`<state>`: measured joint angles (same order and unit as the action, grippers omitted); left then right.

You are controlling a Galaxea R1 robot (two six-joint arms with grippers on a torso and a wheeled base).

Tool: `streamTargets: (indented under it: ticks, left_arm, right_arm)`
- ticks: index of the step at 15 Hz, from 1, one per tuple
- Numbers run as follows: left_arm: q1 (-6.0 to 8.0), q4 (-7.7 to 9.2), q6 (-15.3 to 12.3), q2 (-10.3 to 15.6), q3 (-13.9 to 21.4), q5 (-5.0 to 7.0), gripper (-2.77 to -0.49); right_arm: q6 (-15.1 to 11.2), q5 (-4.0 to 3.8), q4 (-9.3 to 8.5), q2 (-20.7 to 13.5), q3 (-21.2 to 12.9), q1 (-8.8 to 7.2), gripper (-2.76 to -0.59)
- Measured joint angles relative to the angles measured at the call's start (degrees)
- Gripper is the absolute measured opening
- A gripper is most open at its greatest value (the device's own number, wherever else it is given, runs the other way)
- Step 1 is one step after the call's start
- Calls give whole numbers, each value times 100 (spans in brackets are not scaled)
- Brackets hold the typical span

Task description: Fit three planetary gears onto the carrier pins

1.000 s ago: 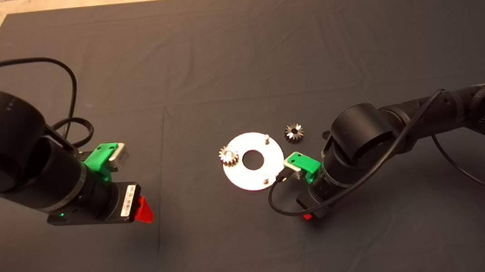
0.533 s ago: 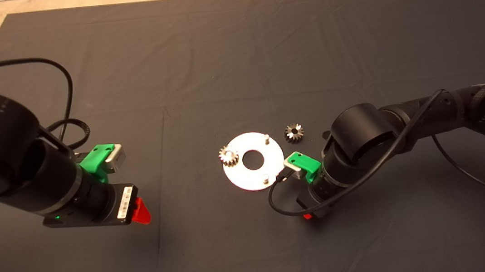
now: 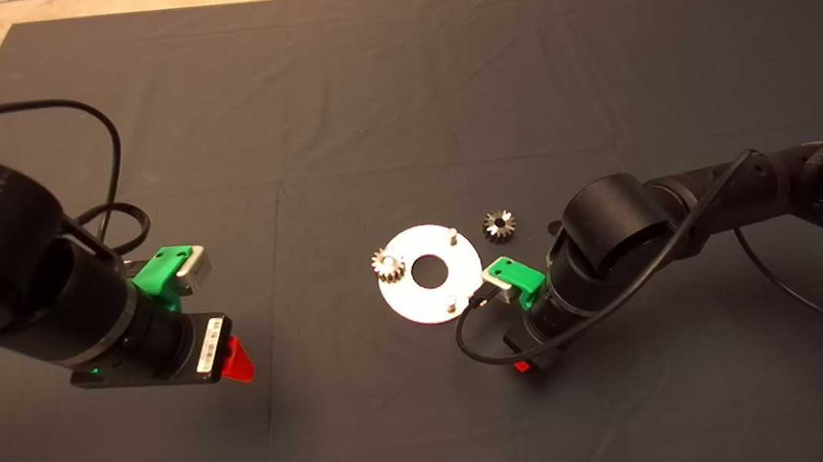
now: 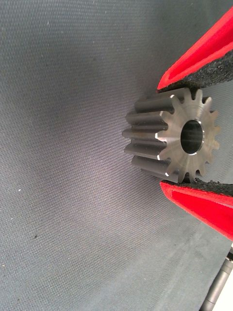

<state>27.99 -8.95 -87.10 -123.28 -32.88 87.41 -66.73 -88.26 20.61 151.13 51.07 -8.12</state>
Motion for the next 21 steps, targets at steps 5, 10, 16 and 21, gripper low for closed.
streamTargets:
  ticks: [5,10,16,21]
  left_arm:
    - [2,0,1,11,0,0,-108]
    - [0,0,2,11,30,0,-108]
    - [0,0,2,11,69,0,-108]
    - [2,44,2,11,74,0,-108]
  right_arm:
    - [-22,19,5,-18,-2,-117,-225]
    - [-41,23,20,-49,-245,-395,-226]
    - [-163,20,20,-157,-294,-563,-234]
    - [-410,23,20,-145,-313,-699,-234]
